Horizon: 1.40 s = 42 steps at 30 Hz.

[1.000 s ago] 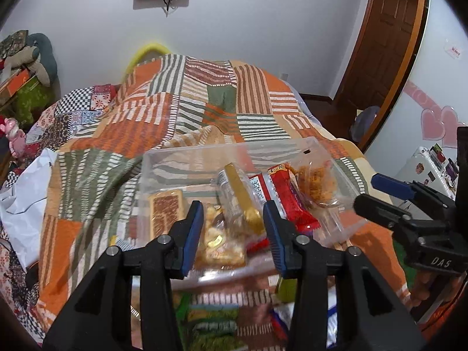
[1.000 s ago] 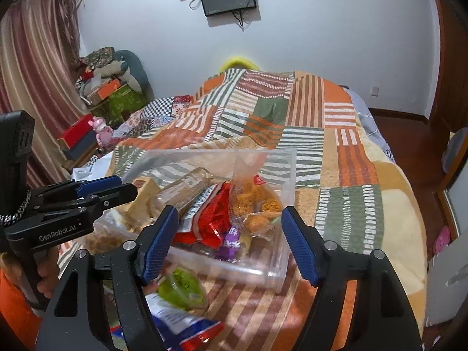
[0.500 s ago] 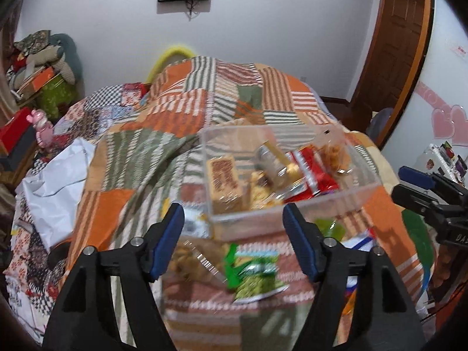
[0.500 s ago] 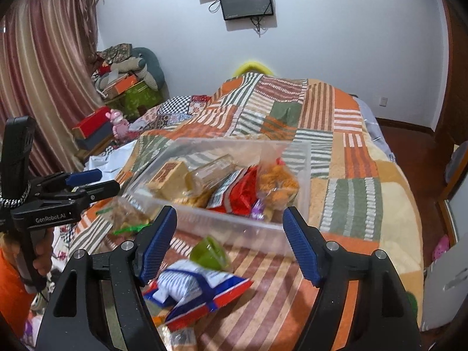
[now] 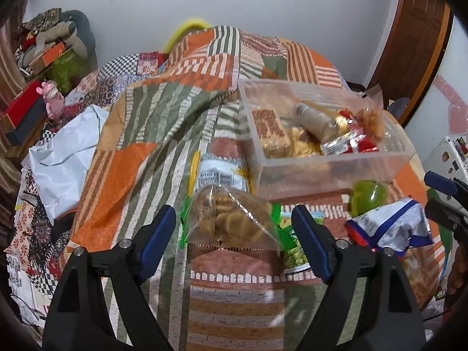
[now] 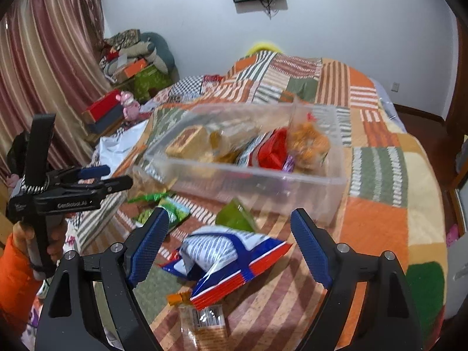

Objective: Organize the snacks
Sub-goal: 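Grasp the zip bag of cookies with the left tool while the right tool grasps the blue-white chips bag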

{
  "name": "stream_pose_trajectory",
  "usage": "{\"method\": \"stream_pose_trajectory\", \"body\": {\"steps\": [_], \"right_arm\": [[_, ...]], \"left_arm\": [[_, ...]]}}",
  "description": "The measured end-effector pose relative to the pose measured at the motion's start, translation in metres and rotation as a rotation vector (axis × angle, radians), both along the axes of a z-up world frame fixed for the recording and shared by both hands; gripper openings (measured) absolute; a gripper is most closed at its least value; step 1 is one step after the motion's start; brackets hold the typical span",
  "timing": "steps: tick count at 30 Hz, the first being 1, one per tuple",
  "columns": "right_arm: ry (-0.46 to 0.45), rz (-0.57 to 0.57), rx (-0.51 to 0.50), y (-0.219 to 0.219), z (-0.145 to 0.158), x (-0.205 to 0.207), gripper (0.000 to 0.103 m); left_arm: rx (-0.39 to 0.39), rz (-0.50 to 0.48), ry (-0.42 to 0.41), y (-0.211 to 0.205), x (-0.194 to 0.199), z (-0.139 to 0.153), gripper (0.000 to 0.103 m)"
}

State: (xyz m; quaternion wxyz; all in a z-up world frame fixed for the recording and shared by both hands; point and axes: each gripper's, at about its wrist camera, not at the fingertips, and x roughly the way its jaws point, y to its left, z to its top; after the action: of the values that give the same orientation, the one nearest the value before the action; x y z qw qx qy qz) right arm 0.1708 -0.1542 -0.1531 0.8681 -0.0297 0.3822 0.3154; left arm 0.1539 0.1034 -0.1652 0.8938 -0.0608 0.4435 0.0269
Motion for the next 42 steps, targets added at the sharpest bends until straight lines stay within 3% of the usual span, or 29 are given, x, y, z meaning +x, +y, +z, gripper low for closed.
{"method": "stream_pose_trajectory", "body": {"steps": [8, 15, 19, 23, 32, 37, 38, 42], "right_arm": [[0.061, 0.017, -0.016, 0.005, -0.021, -0.001, 0.083], [0.089, 0.022, -0.037, 0.008, -0.032, 0.0, 0.086], [0.106, 0.016, -0.031, 0.006, -0.035, 0.004, 0.09], [0.125, 0.012, -0.021, 0.004, -0.038, 0.006, 0.095], [0.185, 0.0, 0.014, -0.002, -0.042, 0.013, 0.098], [0.196, 0.024, 0.043, -0.004, -0.04, 0.011, 0.078], [0.191, 0.026, 0.043, -0.005, -0.039, 0.009, 0.067], [0.183, 0.027, 0.049, -0.006, -0.036, 0.007, 0.057]], "left_arm": [[-0.028, 0.009, 0.05, 0.004, 0.014, -0.024, 0.082], [-0.016, 0.022, 0.047, 0.005, 0.02, -0.036, 0.089], [-0.086, 0.025, 0.101, 0.013, 0.03, -0.053, 0.09], [-0.107, 0.033, 0.083, 0.014, 0.033, -0.058, 0.09], [-0.074, 0.025, 0.032, 0.008, 0.029, -0.048, 0.076], [-0.04, 0.025, 0.0, 0.005, 0.013, -0.037, 0.074], [-0.038, 0.027, -0.009, 0.004, 0.01, -0.034, 0.074], [-0.034, 0.03, -0.044, 0.002, -0.001, -0.019, 0.073]]}}
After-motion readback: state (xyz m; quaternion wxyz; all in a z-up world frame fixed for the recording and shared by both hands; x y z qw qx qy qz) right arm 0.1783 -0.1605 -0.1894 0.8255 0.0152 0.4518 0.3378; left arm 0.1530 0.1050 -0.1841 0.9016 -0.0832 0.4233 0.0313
